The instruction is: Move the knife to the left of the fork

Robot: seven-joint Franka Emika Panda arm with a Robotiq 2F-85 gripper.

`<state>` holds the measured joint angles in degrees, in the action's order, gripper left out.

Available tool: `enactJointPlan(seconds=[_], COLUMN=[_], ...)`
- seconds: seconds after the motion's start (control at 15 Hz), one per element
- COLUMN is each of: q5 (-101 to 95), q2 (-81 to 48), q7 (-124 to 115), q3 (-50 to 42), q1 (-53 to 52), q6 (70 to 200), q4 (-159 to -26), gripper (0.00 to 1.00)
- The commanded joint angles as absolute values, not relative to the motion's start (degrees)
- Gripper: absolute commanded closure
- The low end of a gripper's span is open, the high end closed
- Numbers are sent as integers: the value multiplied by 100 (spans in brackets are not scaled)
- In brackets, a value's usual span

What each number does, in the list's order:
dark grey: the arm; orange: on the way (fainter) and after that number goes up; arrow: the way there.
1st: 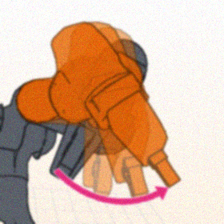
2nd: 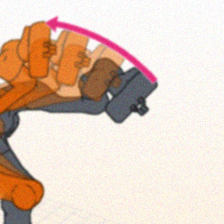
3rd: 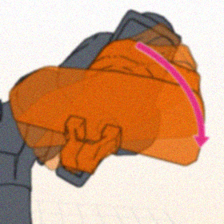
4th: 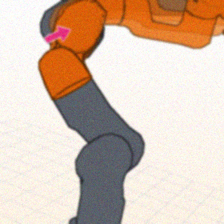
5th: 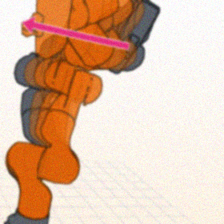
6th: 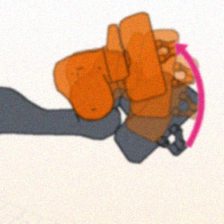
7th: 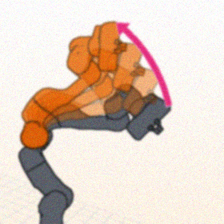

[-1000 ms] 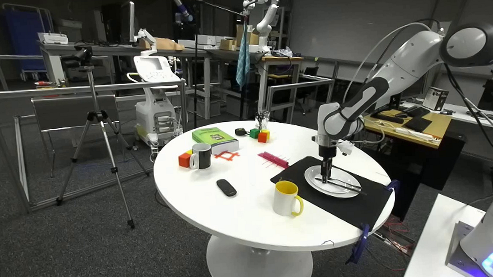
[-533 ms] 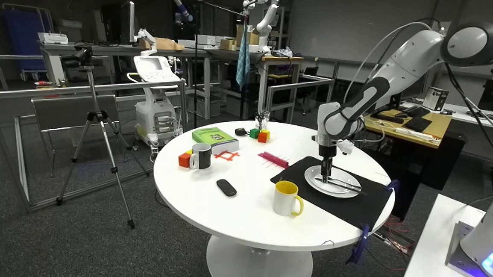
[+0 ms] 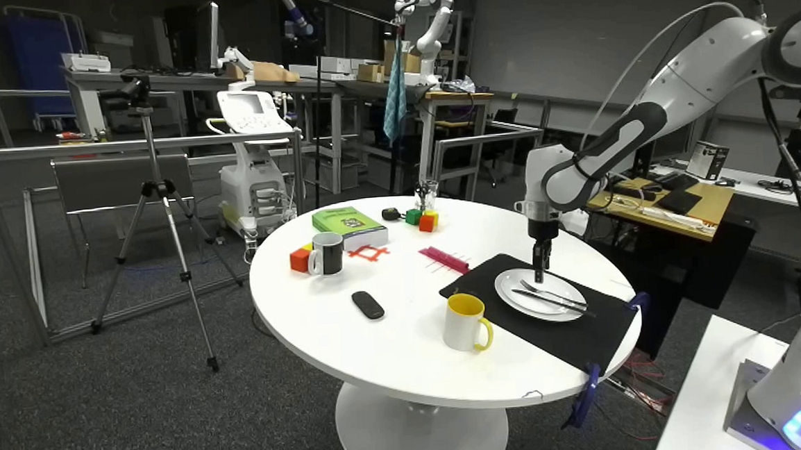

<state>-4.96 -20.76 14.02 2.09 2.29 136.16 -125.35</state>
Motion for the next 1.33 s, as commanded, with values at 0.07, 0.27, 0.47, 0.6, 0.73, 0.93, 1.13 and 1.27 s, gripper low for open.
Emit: enactJointPlan(seconds=[0.07, 0.27, 0.47, 0.6, 0.73, 0.93, 1.13, 1.27], q5=[-1209, -1614, -1748, -1649, -1606, -1611, -1590, -1467], q2=[-1053, -624, -189, 137, 484, 1053, 1575, 1826], q7=[633, 270, 86, -17, -133, -392, -570, -539], q3=[-38, -37, 30, 68, 101, 133, 172, 157], q1=[-78, -136, -142, -138, -136, -131, -121, -109], q6=[12736, 12222, 12243, 12456, 12639, 12840, 13105, 13342], q4=[-13161, -13404, -13741, -14017, -14289, -14682, -15006, -15174], gripper=[0, 0, 0, 0, 0, 0, 0, 0])
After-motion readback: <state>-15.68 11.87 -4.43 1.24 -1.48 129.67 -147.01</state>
